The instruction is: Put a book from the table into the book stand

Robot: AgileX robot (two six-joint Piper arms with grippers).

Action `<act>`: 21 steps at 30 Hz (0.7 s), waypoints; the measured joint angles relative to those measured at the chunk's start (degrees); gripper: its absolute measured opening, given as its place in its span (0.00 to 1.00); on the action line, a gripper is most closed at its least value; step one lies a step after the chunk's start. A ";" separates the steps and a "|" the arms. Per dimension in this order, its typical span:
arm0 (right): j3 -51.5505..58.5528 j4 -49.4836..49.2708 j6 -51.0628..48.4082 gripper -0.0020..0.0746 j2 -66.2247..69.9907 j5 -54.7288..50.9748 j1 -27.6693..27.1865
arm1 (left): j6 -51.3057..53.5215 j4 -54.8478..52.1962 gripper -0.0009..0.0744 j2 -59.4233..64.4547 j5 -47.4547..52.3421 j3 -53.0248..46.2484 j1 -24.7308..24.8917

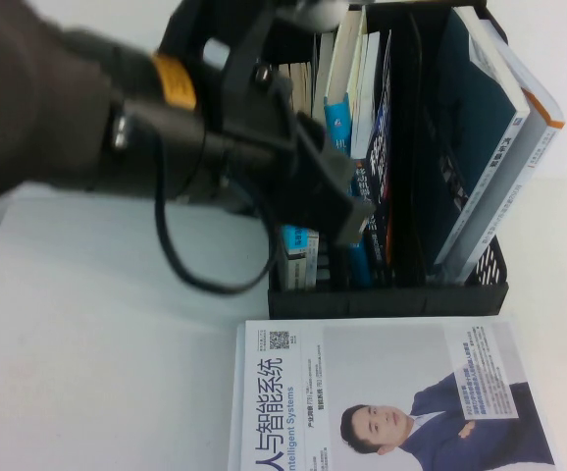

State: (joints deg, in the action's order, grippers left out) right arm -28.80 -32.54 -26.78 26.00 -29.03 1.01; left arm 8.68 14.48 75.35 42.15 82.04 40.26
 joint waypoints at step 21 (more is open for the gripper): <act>2.97 0.00 0.00 0.02 -2.65 -5.51 0.00 | 0.28 1.66 0.01 -6.72 -0.64 -14.64 0.00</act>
State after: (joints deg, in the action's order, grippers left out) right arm -25.83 -32.54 -26.78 23.35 -34.54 1.01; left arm 8.96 16.14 68.63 41.51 67.40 40.26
